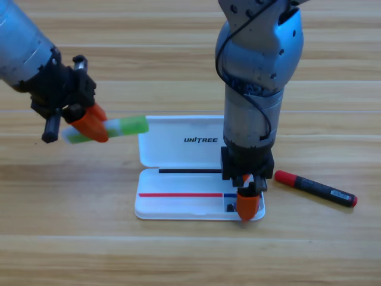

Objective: Clean up eraser and pencils

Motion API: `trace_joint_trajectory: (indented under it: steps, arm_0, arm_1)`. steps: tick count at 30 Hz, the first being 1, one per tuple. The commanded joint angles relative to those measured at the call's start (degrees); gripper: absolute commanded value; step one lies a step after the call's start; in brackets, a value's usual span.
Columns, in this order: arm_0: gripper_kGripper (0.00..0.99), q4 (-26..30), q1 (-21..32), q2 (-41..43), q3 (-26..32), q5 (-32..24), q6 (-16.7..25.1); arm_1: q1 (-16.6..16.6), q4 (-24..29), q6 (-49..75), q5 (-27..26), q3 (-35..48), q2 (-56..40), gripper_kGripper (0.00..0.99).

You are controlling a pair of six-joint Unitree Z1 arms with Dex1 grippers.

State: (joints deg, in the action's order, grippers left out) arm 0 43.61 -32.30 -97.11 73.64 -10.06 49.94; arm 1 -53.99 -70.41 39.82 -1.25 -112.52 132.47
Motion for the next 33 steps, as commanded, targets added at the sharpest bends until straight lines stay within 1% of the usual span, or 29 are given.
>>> trace_joint_trajectory:
  steps: [1,5,8,10,13,17,20,26,30,31,32,33]
  arm_0:
    - [0.0,1.39,-4.35,-1.41,0.72,1.8,-0.63]
    - [0.0,1.91,-7.25,-2.03,1.42,3.3,-1.42]
    - [0.0,1.91,-9.71,-2.91,1.77,4.7,-2.12]
    - [0.0,1.91,-11.21,-3.96,2.03,5.58,-2.74]
    - [0.0,1.91,-13.14,-5.54,2.39,6.64,-3.71]
    - [0.0,1.91,-15.6,-8.53,3.27,8.48,-4.76]
    - [0.0,1.56,-17.1,-10.99,4.14,9.36,-5.9]
    - [0.0,0.95,-18.59,-16.09,7.31,9.71,-7.22]
    - [0.0,0.68,-18.59,-19.43,9.59,9.71,-7.75]
    - [0.0,0.33,-18.59,-20.13,9.77,9.71,-7.93]
    - [0.0,0.07,-18.59,-20.75,9.95,9.71,-8.01]
    - [0.0,-0.28,-18.59,-21.19,9.95,9.71,-8.01]
  arm_1:
    - [0.12,-1.31,-0.09,0.55,1.96,-1.78,0.81]
    - [0.56,-1.31,-0.09,-0.86,6.09,-9.69,0.821]
    - [1.96,-1.31,-0.09,-1.47,10.75,-16.54,0.821]
    - [3.46,-1.22,0.0,-1.47,14.09,-19.97,0.822]
    - [6.62,-0.69,0.96,-1.3,17.78,-21.91,0.822]
    - [11.46,2.65,3.07,-0.59,21.03,-19.01,0.821]
    - [13.74,4.32,4.3,-0.16,21.56,-14.52,0.819]
    - [15.59,10.38,5.71,2.04,21.73,-8.19,0.818]
    - [15.94,12.14,6.24,2.13,21.73,-5.73,0.808]
    - [16.03,12.23,6.41,2.04,21.56,-5.12,0.758]
    - [16.03,12.31,6.59,2.04,21.38,-4.5,0.727]
    - [16.11,12.4,6.68,2.13,21.29,-3.98,0.726]
